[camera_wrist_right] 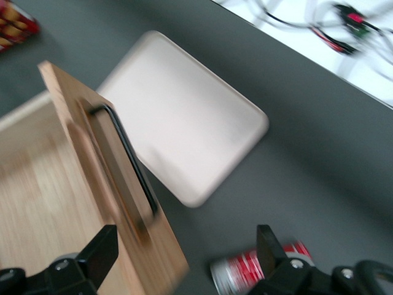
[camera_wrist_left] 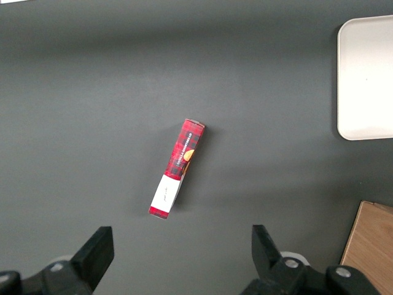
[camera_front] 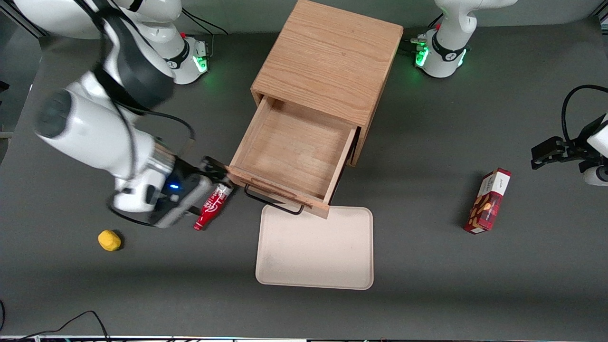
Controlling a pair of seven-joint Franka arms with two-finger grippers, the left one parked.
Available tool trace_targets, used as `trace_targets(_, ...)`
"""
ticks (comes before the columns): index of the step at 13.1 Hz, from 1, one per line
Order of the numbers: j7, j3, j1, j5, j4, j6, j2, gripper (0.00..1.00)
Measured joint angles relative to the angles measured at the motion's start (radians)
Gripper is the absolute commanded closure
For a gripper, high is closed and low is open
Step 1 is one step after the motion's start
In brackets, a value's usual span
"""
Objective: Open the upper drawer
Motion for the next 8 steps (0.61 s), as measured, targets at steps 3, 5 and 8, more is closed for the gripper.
trace_targets(3, 0.087, -0.141, -0.044, 0.010, -0.017, -0.233, -0.168, 0.00)
trace_targets(5, 0.206, -0.223, -0.045, 0.012, -0.097, -0.284, -0.281, 0.00)
trace_targets(8, 0.319, -0.305, -0.045, 0.013, -0.260, -0.291, -0.405, 0.00)
